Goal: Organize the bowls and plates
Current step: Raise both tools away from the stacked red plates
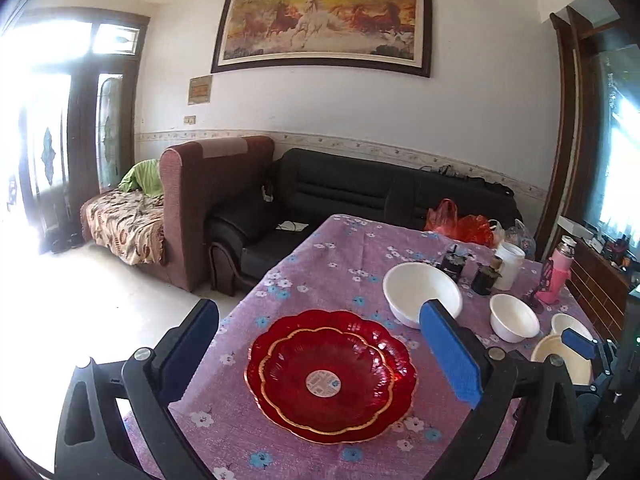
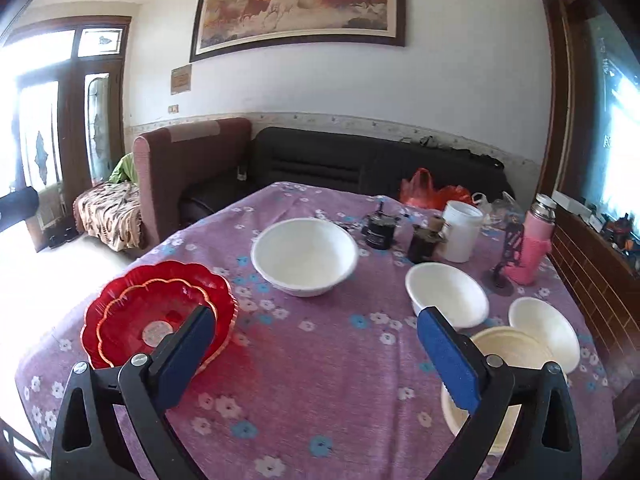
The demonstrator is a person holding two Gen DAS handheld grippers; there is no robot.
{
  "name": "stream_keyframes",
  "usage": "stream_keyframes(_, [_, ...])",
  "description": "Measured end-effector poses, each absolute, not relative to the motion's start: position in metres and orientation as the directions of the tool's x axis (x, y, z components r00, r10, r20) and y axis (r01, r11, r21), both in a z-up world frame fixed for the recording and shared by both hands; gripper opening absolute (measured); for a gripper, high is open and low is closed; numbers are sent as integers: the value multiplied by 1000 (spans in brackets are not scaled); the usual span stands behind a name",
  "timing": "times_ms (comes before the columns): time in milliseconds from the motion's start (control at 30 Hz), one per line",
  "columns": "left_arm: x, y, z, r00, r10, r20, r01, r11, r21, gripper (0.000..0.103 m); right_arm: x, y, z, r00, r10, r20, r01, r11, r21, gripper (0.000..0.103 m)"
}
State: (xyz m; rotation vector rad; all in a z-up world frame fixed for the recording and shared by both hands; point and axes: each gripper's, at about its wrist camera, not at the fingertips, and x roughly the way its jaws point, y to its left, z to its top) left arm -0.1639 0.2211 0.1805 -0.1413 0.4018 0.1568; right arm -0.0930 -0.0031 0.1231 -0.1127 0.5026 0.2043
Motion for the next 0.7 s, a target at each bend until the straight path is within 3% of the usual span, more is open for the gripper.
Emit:
stream_keyframes(133, [-161, 199, 177, 903, 60, -425, -119, 986, -114, 101, -97, -53, 117, 831, 150, -535, -170, 985, 11, 102])
stream_keyframes(533, [-157, 143, 163, 880, -27, -475, -19, 996, -93, 101, -136, -196, 113, 848, -85, -524, 113, 993, 21, 102])
stream_keyframes(700, [-145, 112, 155, 860, -85, -503, 52, 996, -79, 101, -139, -245, 103, 815, -117, -567, 196, 977, 80, 102])
